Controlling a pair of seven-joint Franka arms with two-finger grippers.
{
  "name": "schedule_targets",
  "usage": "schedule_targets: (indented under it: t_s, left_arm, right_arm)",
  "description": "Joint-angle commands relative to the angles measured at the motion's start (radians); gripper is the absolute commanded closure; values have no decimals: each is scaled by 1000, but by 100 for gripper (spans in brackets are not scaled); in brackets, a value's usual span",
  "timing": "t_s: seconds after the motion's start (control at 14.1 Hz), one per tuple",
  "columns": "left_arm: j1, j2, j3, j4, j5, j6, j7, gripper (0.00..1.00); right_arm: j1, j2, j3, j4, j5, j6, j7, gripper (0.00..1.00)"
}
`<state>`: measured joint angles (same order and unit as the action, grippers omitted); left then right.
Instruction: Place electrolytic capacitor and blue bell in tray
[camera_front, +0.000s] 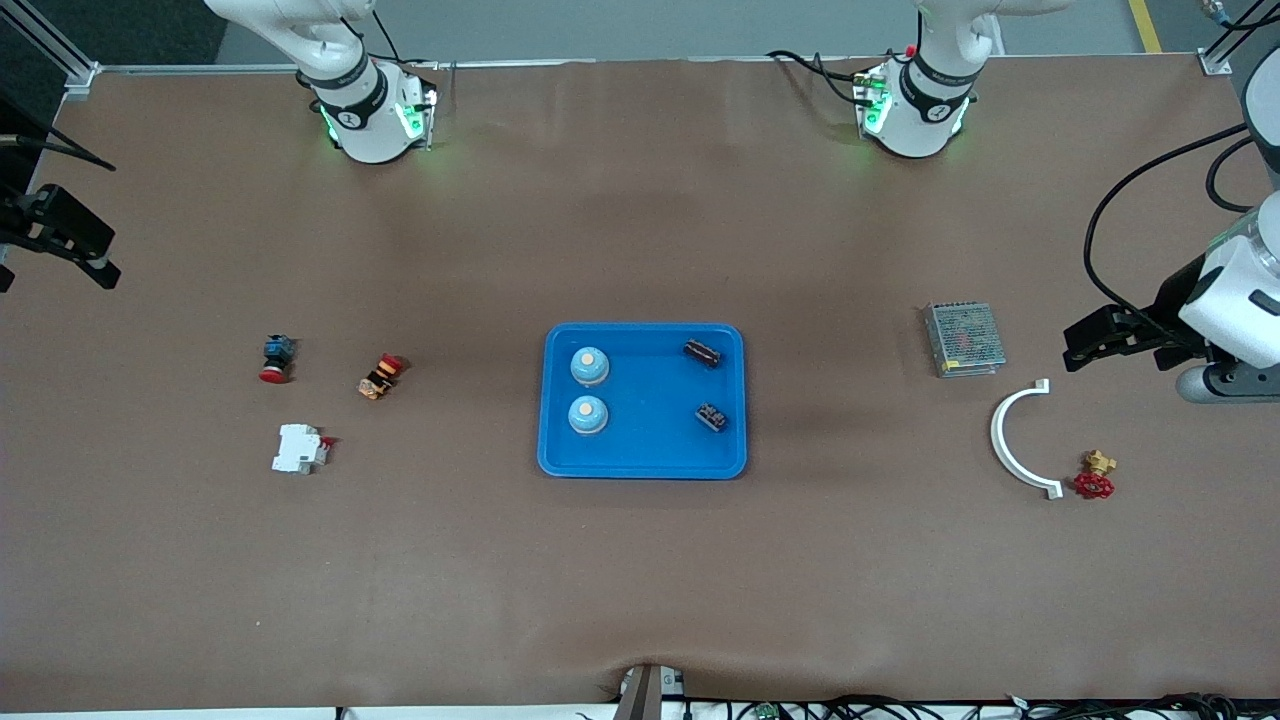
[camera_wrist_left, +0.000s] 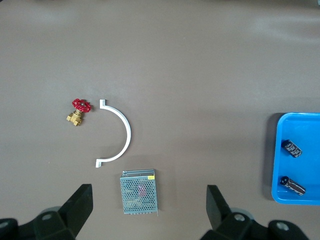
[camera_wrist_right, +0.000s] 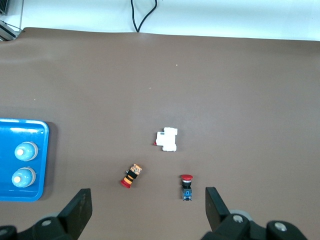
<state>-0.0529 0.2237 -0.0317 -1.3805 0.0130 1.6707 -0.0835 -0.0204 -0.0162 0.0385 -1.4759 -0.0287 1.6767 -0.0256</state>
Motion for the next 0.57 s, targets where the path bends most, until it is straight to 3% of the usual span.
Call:
schedule_targets:
  t_s: [0.0, 0.5]
  left_arm:
    - [2, -9, 12, 5, -7, -11, 18, 0]
    - [35, -9, -17, 5, -7, -11, 18, 0]
  right_arm:
    - [-6, 9, 1, 17, 4, 0, 27, 0]
    - [-7, 21, 1, 19, -4, 0, 52, 0]
